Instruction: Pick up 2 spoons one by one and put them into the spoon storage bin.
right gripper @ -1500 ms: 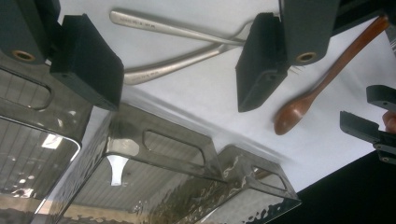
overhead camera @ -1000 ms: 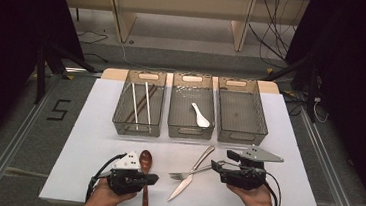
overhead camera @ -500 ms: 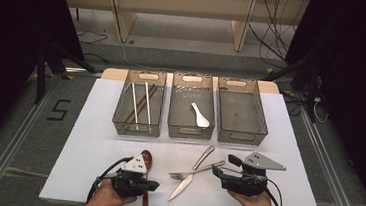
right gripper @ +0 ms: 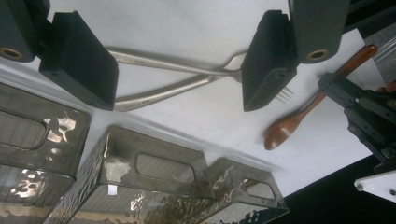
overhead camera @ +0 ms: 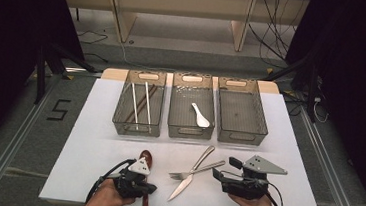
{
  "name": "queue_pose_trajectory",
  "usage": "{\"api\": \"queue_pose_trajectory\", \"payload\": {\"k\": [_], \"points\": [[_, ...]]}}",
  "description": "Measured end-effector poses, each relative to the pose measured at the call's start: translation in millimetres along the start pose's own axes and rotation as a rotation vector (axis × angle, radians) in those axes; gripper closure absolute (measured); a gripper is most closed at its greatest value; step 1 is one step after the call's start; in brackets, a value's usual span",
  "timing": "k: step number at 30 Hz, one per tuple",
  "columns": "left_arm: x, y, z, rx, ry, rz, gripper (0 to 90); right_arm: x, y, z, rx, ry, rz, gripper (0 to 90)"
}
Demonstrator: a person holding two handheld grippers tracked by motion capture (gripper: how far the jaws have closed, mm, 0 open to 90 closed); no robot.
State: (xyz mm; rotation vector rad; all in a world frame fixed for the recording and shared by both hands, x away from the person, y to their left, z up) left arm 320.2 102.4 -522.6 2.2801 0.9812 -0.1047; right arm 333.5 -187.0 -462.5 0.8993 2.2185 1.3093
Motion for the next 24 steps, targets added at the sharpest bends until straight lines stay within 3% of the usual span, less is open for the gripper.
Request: {"api": "queue_pose_trajectory", "payload": {"k": [10, 24], "points": [[14.4, -3.7, -9.9, 0.046, 0.013, -0.047, 88.9, 0.3, -0.4, 0.1, 0.003, 0.003, 0.002, 28.3], [35.4, -8.9, -23.9, 0.081, 0.073, -0.087, 88.9, 0.3, 0.3, -0.6, -0.003, 0.003, 0.004, 28.4]]}}
Point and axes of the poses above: each handheld gripper's, and its own axes: z roughly forward along the jaws, y roughly out of its top, x roughly to its left, the point moved 5 cm from there along z, roughly forward along the jaws, and after that the axes turned 12 degrees about -z, right-handed, at the moved point
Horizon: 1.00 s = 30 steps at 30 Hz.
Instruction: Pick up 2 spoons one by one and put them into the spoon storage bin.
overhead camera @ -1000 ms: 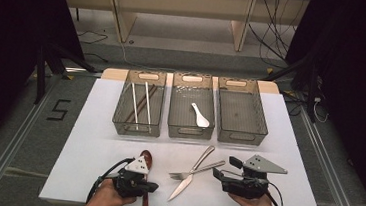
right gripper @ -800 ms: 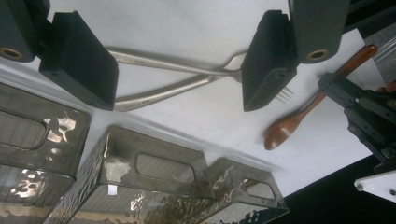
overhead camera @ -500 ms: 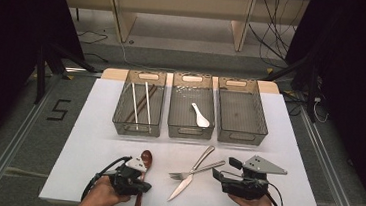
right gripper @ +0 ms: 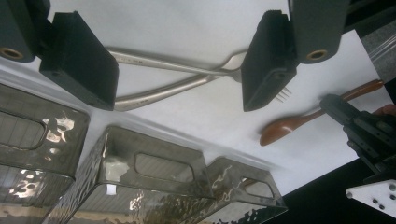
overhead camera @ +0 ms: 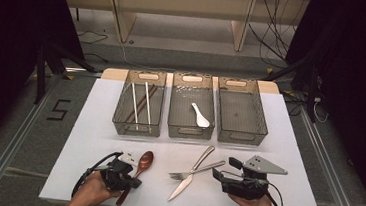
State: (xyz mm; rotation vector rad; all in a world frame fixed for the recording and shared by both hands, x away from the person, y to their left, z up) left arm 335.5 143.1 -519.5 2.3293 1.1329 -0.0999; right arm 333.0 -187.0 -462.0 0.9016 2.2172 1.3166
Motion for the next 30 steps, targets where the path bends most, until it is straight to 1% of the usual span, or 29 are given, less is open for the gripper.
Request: {"api": "queue_pose_trajectory", "payload": {"k": [6, 11, 14, 15, 19, 21, 23, 26, 28, 30], "points": [[7.3, -0.1, -2.7, 0.000, 0.013, -0.029, 88.9, -0.8, 0.4, -1.6, -0.004, -0.003, 0.000, 28.4], [13.2, 0.7, -5.3, 0.005, 0.043, -0.035, 88.9, -1.0, 0.3, -1.7, -0.004, -0.003, 0.000, 28.4], [18.6, 1.0, -7.2, 0.005, 0.057, -0.048, 89.0, -0.9, 0.1, -1.4, -0.002, -0.003, 0.000, 28.4], [19.5, 1.2, -7.2, 0.001, 0.055, -0.062, 89.0, -0.7, 0.2, -1.5, -0.002, -0.002, 0.000, 28.4], [25.3, 2.8, -8.9, 0.006, 0.072, -0.069, 89.0, -0.5, 0.3, -1.5, -0.002, -0.002, -0.003, 28.4], [28.4, 4.5, -9.1, -0.001, 0.082, -0.086, 89.0, -0.7, 0.0, -1.2, 0.000, -0.003, -0.001, 28.5], [31.3, 6.0, -9.4, -0.001, 0.087, -0.087, 89.0, 0.0, 0.0, -0.9, 0.001, 0.000, -0.004, 28.4], [35.7, 8.4, -10.3, 0.003, 0.113, -0.091, 89.0, 0.3, -0.1, -0.7, 0.002, 0.001, -0.004, 28.4], [37.8, 10.0, -10.4, -0.001, 0.123, -0.102, 89.0, 0.0, -0.2, -0.7, 0.003, 0.001, -0.004, 28.5], [40.1, 11.6, -10.6, 0.001, 0.132, -0.098, 89.0, -0.4, 0.0, -1.0, 0.001, 0.000, -0.003, 28.5]]}}
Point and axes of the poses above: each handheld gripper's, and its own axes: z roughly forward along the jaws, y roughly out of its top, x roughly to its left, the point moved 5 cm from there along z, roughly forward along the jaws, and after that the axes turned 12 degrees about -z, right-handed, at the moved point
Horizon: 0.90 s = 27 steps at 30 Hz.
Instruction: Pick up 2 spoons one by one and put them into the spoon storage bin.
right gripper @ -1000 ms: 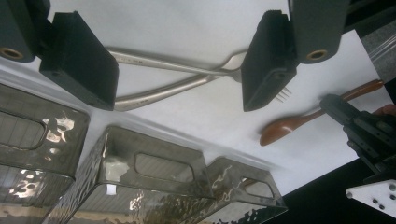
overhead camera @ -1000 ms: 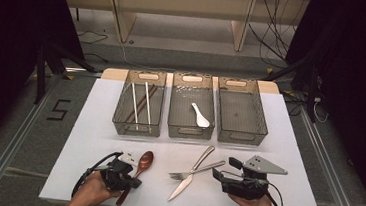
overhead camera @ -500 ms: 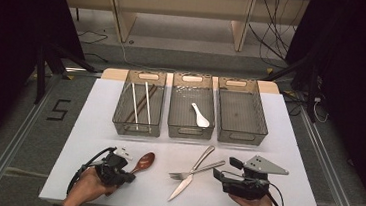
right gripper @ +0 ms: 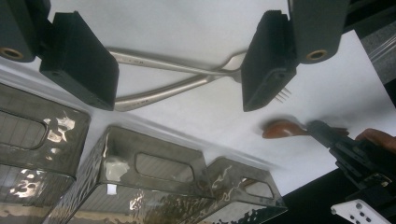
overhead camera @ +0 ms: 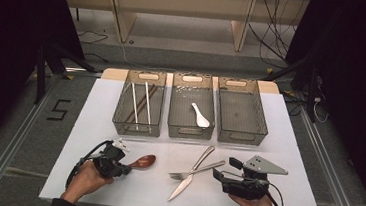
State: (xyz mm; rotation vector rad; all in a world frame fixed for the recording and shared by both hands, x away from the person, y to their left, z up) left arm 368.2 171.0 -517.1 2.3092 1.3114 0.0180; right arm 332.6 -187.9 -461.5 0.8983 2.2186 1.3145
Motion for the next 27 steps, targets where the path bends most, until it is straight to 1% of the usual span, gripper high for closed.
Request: {"api": "queue_pose_trajectory", "payload": {"k": [3, 9, 12, 15, 17, 18, 19, 21, 22, 24, 25, 27], "points": [[1.5, 2.1, 0.4, 0.001, 0.006, -0.009, 88.9, -0.2, 0.1, -0.2, -0.001, -0.001, 0.001, 28.5], [4.0, 5.1, 0.2, 0.010, 0.028, -0.011, 88.9, 0.2, 0.1, -0.2, 0.000, 0.001, 0.000, 28.4], [2.0, 5.5, -1.6, 0.013, 0.010, -0.009, 88.8, 0.0, 0.3, -0.4, -0.002, 0.001, 0.000, 28.5], [-0.6, 8.1, -8.7, 0.008, 0.000, 0.002, 88.2, 0.2, 0.5, -0.6, -0.002, 0.002, 0.000, 28.5], [-2.4, 9.5, -12.9, 0.020, -0.015, 0.011, 83.0, 0.4, 0.5, -0.6, -0.002, 0.003, -0.001, 28.5], [-2.1, 10.7, -15.2, 0.023, -0.015, 0.024, 79.9, 0.4, 0.5, -0.6, -0.003, 0.003, -0.001, 28.5], [-2.0, 12.3, -17.1, 0.014, -0.014, 0.020, 77.3, 0.5, 0.5, -0.8, -0.002, 0.003, -0.002, 28.6], [-1.3, 15.1, -20.7, 0.019, -0.015, 0.028, 70.9, 0.2, 0.8, -1.1, -0.005, 0.001, -0.003, 28.5], [-0.9, 16.2, -22.6, 0.031, -0.008, 0.038, 66.1, 0.0, 1.0, -1.1, -0.008, 0.000, -0.002, 28.5], [0.2, 19.7, -25.8, 0.033, 0.011, 0.041, 54.1, -0.3, 1.2, -1.5, -0.010, -0.002, -0.002, 28.6], [1.1, 21.7, -27.2, 0.033, 0.017, 0.042, 50.9, -0.4, 1.3, -1.5, -0.010, -0.002, -0.001, 28.6], [3.2, 25.4, -28.9, 0.047, 0.034, 0.049, 39.8, -0.5, 1.3, -1.4, -0.010, -0.002, -0.001, 28.5]]}}
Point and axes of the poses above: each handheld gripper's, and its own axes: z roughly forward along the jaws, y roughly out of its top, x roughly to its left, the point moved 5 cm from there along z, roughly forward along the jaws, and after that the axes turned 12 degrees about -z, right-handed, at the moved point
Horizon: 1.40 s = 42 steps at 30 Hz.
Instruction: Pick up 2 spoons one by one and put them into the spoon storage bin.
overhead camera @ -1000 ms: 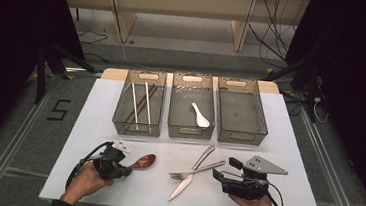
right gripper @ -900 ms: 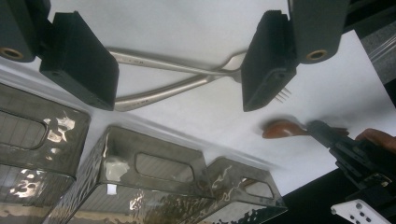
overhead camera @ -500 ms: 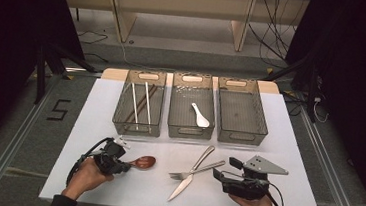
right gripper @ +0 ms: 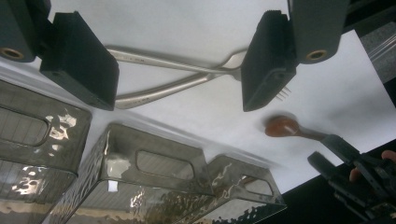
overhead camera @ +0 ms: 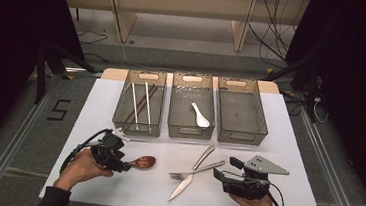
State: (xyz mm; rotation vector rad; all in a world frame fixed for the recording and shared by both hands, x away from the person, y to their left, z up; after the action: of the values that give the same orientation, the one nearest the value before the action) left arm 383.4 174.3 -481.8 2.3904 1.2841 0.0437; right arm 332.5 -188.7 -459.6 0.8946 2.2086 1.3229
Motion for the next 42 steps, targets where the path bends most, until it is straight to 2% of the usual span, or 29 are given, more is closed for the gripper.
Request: {"api": "queue_pose_trajectory", "payload": {"k": [4, 9, 10, 18, 23, 26, 28, 30, 32, 41, 42], "points": [[2.9, 7.5, -0.8, 0.015, 0.013, 0.026, 32.8, -0.2, -0.1, 0.3, 0.000, 0.000, 0.001, 28.6], [4.9, 12.9, 5.3, 0.040, 0.007, 0.035, 29.9, -0.1, -0.2, 0.4, 0.002, 0.001, 0.005, 28.5], [6.4, 13.6, 6.5, 0.053, 0.008, 0.050, 29.6, 0.0, -0.2, 0.6, 0.002, 0.003, 0.006, 28.6], [9.4, 8.6, 17.5, 0.083, 0.016, 0.067, 27.5, -0.2, 0.0, 0.9, -0.001, 0.006, 0.005, 28.5], [9.6, 4.6, 22.0, 0.099, 0.032, 0.108, 34.0, 0.3, 0.9, 0.0, -0.005, 0.006, 0.003, 28.5], [9.5, 3.2, 23.6, 0.115, 0.041, 0.149, 42.3, -0.3, 0.9, -0.3, -0.007, 0.006, -0.001, 28.5], [8.4, 2.2, 25.6, 0.118, 0.041, 0.152, 47.4, -0.2, 1.1, -0.3, -0.009, 0.005, -0.001, 28.5], [8.9, 1.0, 27.7, 0.139, 0.045, 0.173, 50.9, -0.1, 1.1, -0.3, -0.009, 0.004, -0.001, 28.6], [8.2, 0.4, 29.3, 0.142, 0.033, 0.170, 54.6, -0.1, 1.2, -0.3, -0.009, 0.004, -0.001, 28.5], [8.5, -0.4, 31.4, 0.151, 0.043, 0.179, 67.3, -0.2, 0.9, -0.4, -0.005, 0.006, 0.001, 28.6], [8.5, -0.3, 31.0, 0.161, 0.046, 0.195, 68.5, -0.2, 0.9, -0.3, -0.005, 0.006, 0.002, 28.6]]}}
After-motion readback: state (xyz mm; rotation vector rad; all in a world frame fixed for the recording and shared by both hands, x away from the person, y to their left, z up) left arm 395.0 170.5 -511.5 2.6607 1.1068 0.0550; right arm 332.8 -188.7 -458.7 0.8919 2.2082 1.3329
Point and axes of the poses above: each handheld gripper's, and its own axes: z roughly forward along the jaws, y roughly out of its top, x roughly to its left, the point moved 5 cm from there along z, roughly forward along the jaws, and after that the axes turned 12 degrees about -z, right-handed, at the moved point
